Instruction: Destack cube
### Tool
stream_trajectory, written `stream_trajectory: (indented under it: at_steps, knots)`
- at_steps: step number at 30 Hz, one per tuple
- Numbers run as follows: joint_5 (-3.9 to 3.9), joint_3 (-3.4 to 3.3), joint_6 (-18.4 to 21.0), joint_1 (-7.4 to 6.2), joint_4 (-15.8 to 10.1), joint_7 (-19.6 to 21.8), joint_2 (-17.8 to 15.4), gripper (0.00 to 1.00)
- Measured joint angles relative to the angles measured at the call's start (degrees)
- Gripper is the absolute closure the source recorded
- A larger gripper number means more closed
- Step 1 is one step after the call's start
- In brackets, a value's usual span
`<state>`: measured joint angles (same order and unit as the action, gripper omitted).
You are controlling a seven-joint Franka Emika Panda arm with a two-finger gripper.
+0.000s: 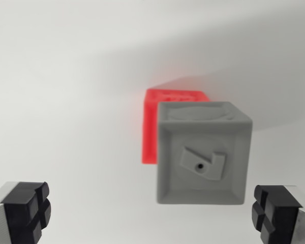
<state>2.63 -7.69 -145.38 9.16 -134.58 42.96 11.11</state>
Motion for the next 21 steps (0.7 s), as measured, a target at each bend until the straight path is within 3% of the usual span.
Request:
stream_trajectory:
  at_steps: [7,21]
  knots:
    - [0.58,-0.42,-3.3,1.31,-1.2,-0.8,2.2,0.0]
    - [2.84,0.5,-9.9,1.68,-0.8,-2.4,9.4,0.0]
